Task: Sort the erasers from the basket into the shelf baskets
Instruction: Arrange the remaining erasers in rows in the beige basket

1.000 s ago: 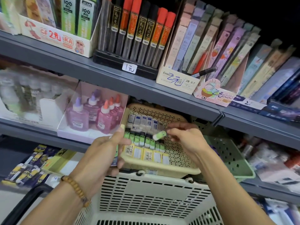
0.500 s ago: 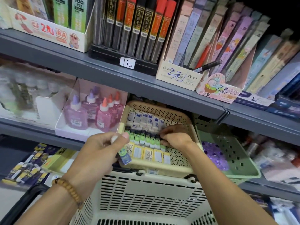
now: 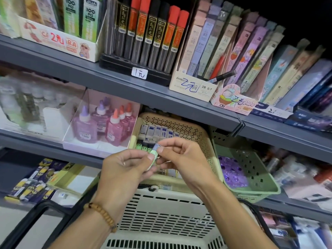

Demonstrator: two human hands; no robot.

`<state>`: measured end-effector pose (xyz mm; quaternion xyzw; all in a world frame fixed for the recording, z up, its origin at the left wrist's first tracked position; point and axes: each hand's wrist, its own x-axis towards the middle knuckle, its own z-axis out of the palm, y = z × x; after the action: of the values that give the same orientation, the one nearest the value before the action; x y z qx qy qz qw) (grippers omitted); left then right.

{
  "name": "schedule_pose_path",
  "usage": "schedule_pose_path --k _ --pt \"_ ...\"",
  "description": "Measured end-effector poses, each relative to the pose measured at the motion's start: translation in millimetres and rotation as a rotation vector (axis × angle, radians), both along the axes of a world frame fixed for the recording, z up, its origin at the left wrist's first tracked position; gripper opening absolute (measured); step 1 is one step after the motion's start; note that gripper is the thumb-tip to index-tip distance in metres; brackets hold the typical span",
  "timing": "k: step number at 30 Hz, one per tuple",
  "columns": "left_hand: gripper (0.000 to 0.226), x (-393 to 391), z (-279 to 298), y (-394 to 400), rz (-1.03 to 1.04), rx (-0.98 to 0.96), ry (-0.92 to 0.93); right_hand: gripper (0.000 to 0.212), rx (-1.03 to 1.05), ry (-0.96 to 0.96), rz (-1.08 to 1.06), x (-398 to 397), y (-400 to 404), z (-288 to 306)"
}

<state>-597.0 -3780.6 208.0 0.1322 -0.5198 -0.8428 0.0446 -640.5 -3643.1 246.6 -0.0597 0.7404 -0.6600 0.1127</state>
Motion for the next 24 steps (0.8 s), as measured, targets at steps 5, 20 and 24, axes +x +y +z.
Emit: schedule_pose_path --k 5,20,24 --pt "0.008 -0.3 -7.7 6.0 -0.055 -0.316 0.061 0.005 0.093 0.008 -0.019 -18.3 21.8 1.3" --pt "0.019 -2.2 -13.9 -7.6 0.012 -0.447 0.113 0.017 0.657 -0.136 -0.204 -95.1 49.8 -48.7" --pt "0.015 -1.3 -12.2 -8.8 0.018 -0.472 0.129 0.014 0.55 -0.091 -0.261 -81.3 50.6 -38.7"
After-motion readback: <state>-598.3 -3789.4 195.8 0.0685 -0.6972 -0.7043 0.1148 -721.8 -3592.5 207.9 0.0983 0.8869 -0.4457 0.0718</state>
